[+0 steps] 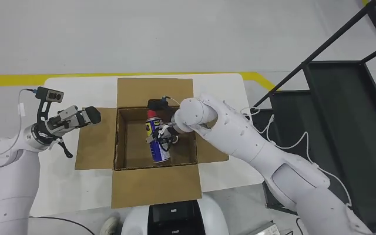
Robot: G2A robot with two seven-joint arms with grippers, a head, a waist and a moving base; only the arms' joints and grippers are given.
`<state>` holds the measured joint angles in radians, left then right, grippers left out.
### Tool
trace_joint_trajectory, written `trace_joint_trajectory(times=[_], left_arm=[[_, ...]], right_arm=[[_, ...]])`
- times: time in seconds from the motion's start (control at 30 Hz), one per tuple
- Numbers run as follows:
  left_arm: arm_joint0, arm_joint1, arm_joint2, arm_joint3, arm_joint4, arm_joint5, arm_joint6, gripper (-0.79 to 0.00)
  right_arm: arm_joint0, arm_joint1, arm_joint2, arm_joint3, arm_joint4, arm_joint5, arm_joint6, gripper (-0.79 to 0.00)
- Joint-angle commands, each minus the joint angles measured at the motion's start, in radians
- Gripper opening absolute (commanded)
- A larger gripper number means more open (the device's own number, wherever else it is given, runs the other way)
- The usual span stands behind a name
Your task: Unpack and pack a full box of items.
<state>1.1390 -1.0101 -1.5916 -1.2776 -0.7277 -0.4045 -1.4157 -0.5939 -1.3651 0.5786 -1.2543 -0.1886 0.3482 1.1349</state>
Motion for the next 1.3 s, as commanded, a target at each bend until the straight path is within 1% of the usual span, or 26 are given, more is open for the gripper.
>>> trace_joint_trajectory(times=[0.0, 0.2, 0.4, 0.43, 0.47, 0.5, 0.63, 0.73, 0.8, 0.9, 1.07, 1.13, 1.27], left_arm=[[0.0, 0.0, 0.0, 0.0, 0.0, 0.0, 0.0, 0.0], [0.0, 0.0, 0.0, 0.0, 0.0, 0.0, 0.0, 0.0], [0.0, 0.0, 0.0, 0.0, 0.0, 0.0, 0.0, 0.0], [0.0, 0.0, 0.0, 0.0, 0.0, 0.0, 0.0, 0.0], [0.0, 0.0, 0.0, 0.0, 0.0, 0.0, 0.0, 0.0], [0.0, 0.0, 0.0, 0.0, 0.0, 0.0, 0.0, 0.0], [0.0, 0.0, 0.0, 0.0, 0.0, 0.0, 0.0, 0.0], [0.0, 0.0, 0.0, 0.0, 0.0, 0.0, 0.0, 0.0], [0.0, 0.0, 0.0, 0.0, 0.0, 0.0, 0.0, 0.0], [0.0, 0.0, 0.0, 0.0, 0.0, 0.0, 0.0, 0.0], [0.0, 0.0, 0.0, 0.0, 0.0, 0.0, 0.0, 0.0], [0.0, 0.0, 0.0, 0.0, 0.0, 0.0, 0.0, 0.0], [0.0, 0.0, 0.0, 0.0, 0.0, 0.0, 0.0, 0.0]], right_arm=[[0.021, -0.018, -0.02, 0.058, 0.014, -0.005, -0.007, -0.785], [0.062, -0.073, -0.074, 0.199, 0.061, -0.037, -0.015, -0.785], [0.088, -0.113, -0.102, 0.302, 0.086, -0.056, -0.019, -0.785], [0.093, -0.12, -0.105, 0.317, 0.089, -0.06, -0.019, -0.714], [0.097, -0.126, -0.109, 0.33, 0.092, -0.064, -0.019, -0.348], [0.102, -0.133, -0.113, 0.344, 0.092, -0.064, -0.022, 0.0], [0.116, -0.155, -0.125, 0.376, 0.095, -0.07, -0.021, 0.0], [0.119, -0.165, -0.133, 0.374, 0.084, -0.076, -0.022, 0.0], [0.114, -0.166, -0.132, 0.359, 0.075, -0.086, -0.03, 0.0], [0.098, -0.156, -0.117, 0.315, 0.056, -0.093, -0.048, 0.0], [0.042, -0.111, -0.061, 0.181, 0.013, -0.113, -0.058, 0.0], [0.007, -0.086, -0.031, 0.107, -0.016, -0.108, -0.054, 0.0], [-0.083, -0.025, 0.069, -0.072, -0.065, -0.141, -0.051, 0.0]])
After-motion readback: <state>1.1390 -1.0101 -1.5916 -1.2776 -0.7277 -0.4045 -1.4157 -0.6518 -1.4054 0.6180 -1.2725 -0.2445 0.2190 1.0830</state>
